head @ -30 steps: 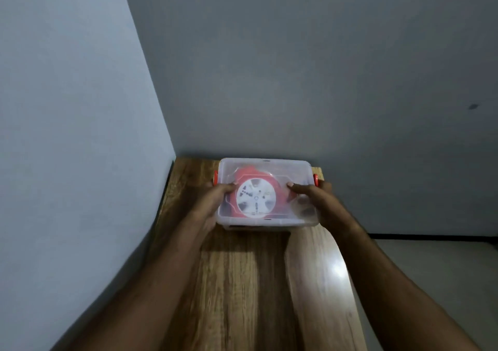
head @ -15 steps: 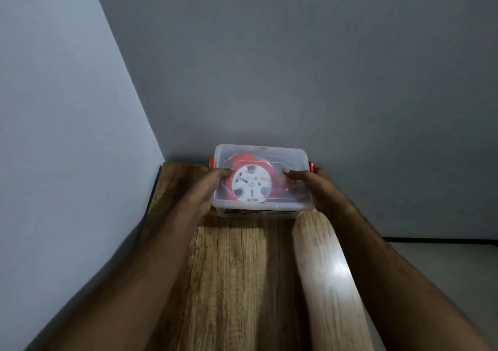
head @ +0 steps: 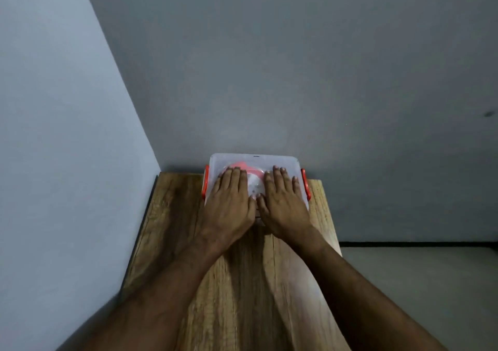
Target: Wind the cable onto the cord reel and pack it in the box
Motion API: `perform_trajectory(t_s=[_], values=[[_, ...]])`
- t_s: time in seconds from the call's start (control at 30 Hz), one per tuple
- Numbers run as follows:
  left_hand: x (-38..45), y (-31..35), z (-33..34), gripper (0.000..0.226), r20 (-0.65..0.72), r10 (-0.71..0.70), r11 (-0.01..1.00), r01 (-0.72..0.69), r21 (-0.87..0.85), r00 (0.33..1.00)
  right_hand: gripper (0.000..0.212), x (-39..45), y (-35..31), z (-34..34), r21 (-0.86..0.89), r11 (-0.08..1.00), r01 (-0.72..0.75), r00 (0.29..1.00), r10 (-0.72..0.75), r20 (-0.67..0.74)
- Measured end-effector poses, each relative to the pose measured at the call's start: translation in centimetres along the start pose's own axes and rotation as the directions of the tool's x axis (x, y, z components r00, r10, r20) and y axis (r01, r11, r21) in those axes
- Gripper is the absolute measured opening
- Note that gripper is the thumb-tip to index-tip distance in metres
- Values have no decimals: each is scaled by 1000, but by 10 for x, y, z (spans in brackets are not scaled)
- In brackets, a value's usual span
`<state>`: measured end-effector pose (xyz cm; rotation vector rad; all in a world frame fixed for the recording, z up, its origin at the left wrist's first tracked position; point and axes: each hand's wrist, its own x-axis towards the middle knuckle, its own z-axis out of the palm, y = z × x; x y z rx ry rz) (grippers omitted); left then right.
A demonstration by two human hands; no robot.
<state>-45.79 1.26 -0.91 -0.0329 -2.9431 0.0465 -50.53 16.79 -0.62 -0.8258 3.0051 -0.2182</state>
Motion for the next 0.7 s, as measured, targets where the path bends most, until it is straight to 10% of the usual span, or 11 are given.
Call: perform_trajectory(t_s=[0.7], values=[[15, 3, -10, 68, -39, -85, 996, 86, 31, 996, 77, 10, -1, -7, 109, 993, -34, 987, 51, -153]])
